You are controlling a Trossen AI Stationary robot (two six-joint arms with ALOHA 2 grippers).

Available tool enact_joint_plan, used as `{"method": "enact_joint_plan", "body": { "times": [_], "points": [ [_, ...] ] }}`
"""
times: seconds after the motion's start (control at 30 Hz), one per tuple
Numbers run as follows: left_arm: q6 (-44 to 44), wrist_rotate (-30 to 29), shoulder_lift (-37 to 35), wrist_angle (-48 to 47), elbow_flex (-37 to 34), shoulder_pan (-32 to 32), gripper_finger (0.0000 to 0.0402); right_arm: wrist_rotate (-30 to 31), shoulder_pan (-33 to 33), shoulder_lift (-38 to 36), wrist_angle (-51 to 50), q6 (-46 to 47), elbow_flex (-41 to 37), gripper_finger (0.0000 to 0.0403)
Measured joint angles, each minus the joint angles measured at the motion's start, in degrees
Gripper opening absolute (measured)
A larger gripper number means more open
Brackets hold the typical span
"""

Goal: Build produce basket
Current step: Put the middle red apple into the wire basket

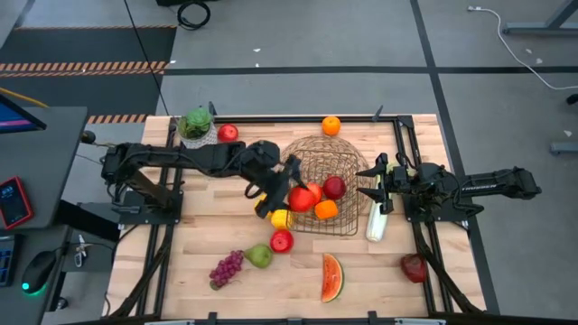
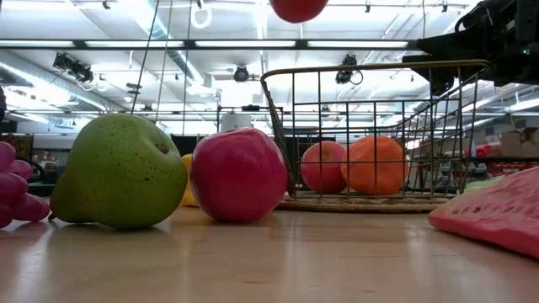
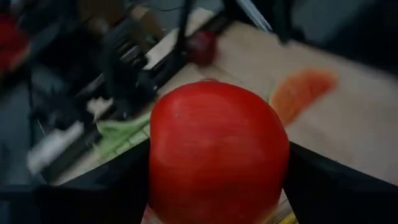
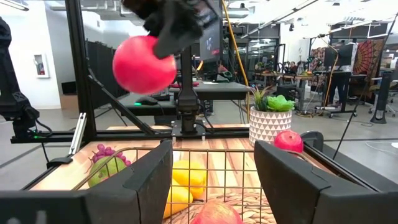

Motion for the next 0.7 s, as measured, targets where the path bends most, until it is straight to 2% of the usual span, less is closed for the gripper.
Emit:
{"method": "enact_joint_plan", "body": {
  "times": [0.2, 0.33, 0.53, 0.7],
  "points": [
    [-27.08, -0.63, 0.0, 5.86, 0.0, 2.18, 0.0309, 0.02, -0.01, 0.0, 0.0, 0.0, 0.01, 0.0231],
    [-41.84, -4.12, 0.0, 7.86, 0.0, 3.06, 0.0309, 0.01, 0.0, 0.0, 0.0, -0.02, 0.0, 0.0231],
    [-55.39, -13.74, 0.0, 7.67, 0.0, 3.16, 0.0309, 0.0, 0.01, 0.0, -0.02, -0.02, 0.01, 0.0231],
    [-60.85, -16.83, 0.11, 7.59, 0.0, 3.14, 0.0309, 0.01, 0.0, 0.01, -0.01, -0.01, 0.01, 0.0231]
  ]
}}
